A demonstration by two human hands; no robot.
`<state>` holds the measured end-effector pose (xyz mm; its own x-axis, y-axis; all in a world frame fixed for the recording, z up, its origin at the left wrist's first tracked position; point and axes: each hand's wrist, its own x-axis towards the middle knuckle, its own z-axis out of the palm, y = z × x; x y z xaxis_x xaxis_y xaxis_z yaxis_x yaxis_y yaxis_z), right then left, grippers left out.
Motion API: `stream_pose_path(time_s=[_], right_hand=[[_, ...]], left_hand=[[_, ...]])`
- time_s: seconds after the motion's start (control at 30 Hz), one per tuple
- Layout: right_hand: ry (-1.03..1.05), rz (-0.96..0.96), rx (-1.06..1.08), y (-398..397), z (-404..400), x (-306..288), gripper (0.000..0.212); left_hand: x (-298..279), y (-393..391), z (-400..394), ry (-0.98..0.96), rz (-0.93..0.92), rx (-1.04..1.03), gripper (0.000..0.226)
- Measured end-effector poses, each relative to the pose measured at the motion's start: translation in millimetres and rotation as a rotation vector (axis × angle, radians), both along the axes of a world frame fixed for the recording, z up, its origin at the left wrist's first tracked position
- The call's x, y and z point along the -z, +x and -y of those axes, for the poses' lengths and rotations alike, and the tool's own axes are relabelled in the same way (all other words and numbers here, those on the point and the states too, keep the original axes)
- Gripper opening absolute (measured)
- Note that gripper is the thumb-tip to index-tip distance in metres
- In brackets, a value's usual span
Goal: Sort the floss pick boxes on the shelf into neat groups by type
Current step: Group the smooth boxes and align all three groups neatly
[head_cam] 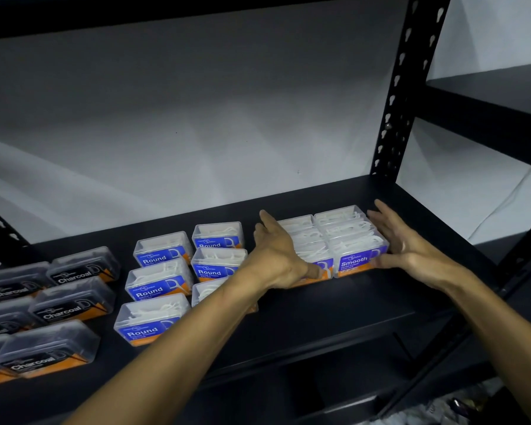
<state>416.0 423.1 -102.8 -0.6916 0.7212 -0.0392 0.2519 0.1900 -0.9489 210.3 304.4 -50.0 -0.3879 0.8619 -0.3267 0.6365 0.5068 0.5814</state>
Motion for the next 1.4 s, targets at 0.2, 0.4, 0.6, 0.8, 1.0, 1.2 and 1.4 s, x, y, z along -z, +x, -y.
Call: stream_pose_path(time_s=[0.2,0.4,0.6,0.8,1.0,1.2,1.4], right_hand=[[0.71,-0.084,0.141,-32.6,39.4,-19.9,0.08],[0.984,-0.127,0.087,-103.0,71.6,-30.3,0.042],[0.968,0.11,-0.039,-158.8,85.5,-42.8,0.03],[0.912,0.457,-0.236,-195.5,93.8,-49.1,0.044],[0.878,0.613,-0.267,-208.6,100.0,-49.6,0.044],[0.868,0.631,-0.255,-212.6,107.5,-51.7,0.036],[0.84,0.64,-0.223,-213.5,112.8,-48.9,0.039]], left_hand=[[-7.0,-19.9,25.3,0.369,0.01,0.011,0.114],[-18.3,-82.5,60.4,0.548,-0.302,0.001,0.053],[-29.8,-153.4,106.1,0.363,-0.45,0.06,0.04],[-26.9,-194.5,134.6,0.124,-0.448,0.209,0.044],[-25.4,-208.1,140.2,-0.021,-0.52,0.324,0.049],[-23.2,-215.5,141.0,-0.046,-0.574,0.39,0.046],[-16.4,-218.8,144.7,0.031,-0.641,0.393,0.045]])
